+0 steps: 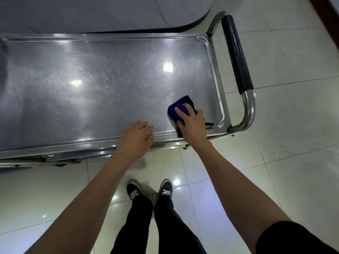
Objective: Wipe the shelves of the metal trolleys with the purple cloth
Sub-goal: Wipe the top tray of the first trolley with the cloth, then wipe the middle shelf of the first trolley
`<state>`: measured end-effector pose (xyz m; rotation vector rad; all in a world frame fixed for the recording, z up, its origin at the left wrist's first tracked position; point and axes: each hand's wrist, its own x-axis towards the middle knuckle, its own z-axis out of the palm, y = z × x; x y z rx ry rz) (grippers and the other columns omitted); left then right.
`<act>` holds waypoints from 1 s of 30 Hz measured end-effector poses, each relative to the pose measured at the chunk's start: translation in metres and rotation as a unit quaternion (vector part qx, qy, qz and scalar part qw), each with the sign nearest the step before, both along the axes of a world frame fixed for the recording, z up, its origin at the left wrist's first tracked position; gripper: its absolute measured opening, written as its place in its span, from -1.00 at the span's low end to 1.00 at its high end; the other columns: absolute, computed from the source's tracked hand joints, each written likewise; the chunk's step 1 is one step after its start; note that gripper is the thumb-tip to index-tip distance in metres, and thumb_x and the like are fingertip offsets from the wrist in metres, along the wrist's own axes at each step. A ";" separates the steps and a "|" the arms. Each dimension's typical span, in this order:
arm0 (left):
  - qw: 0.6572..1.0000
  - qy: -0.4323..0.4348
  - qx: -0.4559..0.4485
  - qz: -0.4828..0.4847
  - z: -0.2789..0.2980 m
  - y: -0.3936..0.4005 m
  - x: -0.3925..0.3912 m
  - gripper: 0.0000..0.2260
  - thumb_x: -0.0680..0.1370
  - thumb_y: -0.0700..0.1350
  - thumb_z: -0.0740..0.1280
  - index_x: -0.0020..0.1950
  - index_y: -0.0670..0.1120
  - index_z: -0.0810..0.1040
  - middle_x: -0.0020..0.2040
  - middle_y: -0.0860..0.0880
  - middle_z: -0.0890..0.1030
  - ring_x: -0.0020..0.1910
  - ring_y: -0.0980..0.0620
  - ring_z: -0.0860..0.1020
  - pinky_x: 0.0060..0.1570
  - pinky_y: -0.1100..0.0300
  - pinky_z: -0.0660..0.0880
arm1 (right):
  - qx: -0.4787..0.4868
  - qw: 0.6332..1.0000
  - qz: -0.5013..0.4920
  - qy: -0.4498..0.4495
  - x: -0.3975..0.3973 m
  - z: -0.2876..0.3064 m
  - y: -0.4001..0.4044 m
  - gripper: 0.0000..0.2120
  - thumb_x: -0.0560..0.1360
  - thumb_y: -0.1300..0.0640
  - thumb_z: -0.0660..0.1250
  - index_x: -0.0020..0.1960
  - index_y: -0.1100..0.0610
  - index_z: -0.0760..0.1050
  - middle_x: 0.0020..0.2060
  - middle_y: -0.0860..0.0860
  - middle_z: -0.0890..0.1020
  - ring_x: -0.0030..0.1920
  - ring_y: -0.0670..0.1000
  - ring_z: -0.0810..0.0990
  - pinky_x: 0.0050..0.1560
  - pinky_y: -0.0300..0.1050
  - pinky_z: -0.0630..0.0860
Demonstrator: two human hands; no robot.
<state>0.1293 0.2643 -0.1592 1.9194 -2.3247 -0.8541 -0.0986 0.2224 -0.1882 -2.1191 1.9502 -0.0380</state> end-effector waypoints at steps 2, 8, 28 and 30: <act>1.000 0.002 -0.006 0.017 0.005 0.011 -0.001 -0.69 0.66 0.00 0.23 0.37 -0.01 0.52 0.40 -0.03 0.49 0.44 -0.10 0.34 0.35 -0.08 0.37 | 0.018 0.999 0.013 -0.028 0.005 0.003 0.013 -0.58 0.64 0.07 0.24 0.49 -0.12 0.38 0.54 0.02 0.29 0.30 0.24 0.34 0.22 0.20 0.46; 0.998 0.015 -0.051 0.045 0.014 0.054 0.005 -0.66 0.62 -0.01 0.30 0.38 -0.03 0.53 0.38 -0.06 0.53 0.39 -0.16 0.43 0.34 -0.13 0.39 | 0.032 0.990 0.005 -0.140 0.029 0.014 0.070 -0.55 0.62 0.14 0.29 0.48 -0.11 0.41 0.51 0.00 0.35 0.30 0.21 0.39 0.28 0.21 0.42; 0.994 0.025 0.048 0.095 -0.017 0.254 0.097 -0.56 0.67 0.07 0.22 0.54 0.00 0.37 0.52 -0.01 0.40 0.52 -0.01 0.29 0.49 -0.05 0.24 | 0.054 0.960 -0.107 -0.252 0.102 0.009 0.291 -0.56 0.62 0.17 0.31 0.48 -0.03 0.42 0.50 0.00 0.35 0.34 0.15 0.36 0.38 0.16 0.37; 0.993 0.028 0.051 0.101 -0.027 0.258 0.096 -0.56 0.67 0.06 0.24 0.54 0.00 0.38 0.51 -0.01 0.40 0.52 0.00 0.29 0.48 -0.05 0.25 | 0.072 0.956 -0.114 -0.260 0.098 -0.004 0.294 -0.55 0.62 0.17 0.30 0.49 -0.02 0.41 0.51 0.00 0.33 0.35 0.14 0.35 0.40 0.15 0.36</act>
